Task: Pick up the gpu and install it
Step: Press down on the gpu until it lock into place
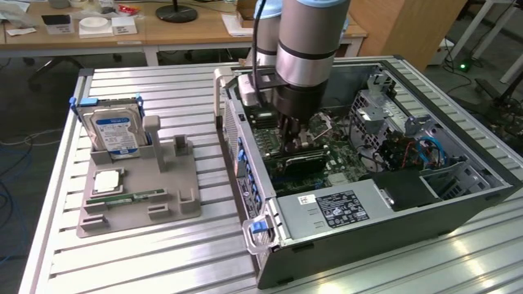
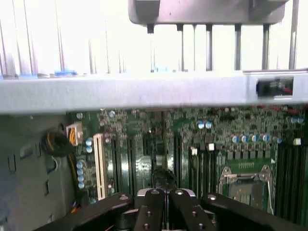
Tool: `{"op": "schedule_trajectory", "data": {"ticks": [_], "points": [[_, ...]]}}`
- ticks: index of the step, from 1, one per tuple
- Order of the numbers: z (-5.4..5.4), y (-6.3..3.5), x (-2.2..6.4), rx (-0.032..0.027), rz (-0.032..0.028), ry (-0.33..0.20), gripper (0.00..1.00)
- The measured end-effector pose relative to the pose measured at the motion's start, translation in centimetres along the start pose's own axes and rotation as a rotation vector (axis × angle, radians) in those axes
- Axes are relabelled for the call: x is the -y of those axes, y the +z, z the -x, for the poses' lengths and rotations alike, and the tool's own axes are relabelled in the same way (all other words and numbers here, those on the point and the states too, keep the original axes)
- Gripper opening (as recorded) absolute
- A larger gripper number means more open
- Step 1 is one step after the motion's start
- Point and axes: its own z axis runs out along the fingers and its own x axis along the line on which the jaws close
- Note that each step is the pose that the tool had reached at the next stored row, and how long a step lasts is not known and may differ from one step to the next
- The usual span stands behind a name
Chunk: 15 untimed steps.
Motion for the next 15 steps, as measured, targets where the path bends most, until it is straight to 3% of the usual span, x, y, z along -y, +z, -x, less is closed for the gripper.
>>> {"op": "schedule_trajectory", "data": {"ticks": [5, 12, 15], "points": [[-0.04, -0.02, -0.81, -0.0038, 0.0003, -0.004, 0.11], [-0.05, 0.01, -0.87, -0.0048, 0.0005, -0.005, 0.11], [-0.06, 0.47, -0.9, -0.005, 0.0029, -0.004, 0.11]]}}
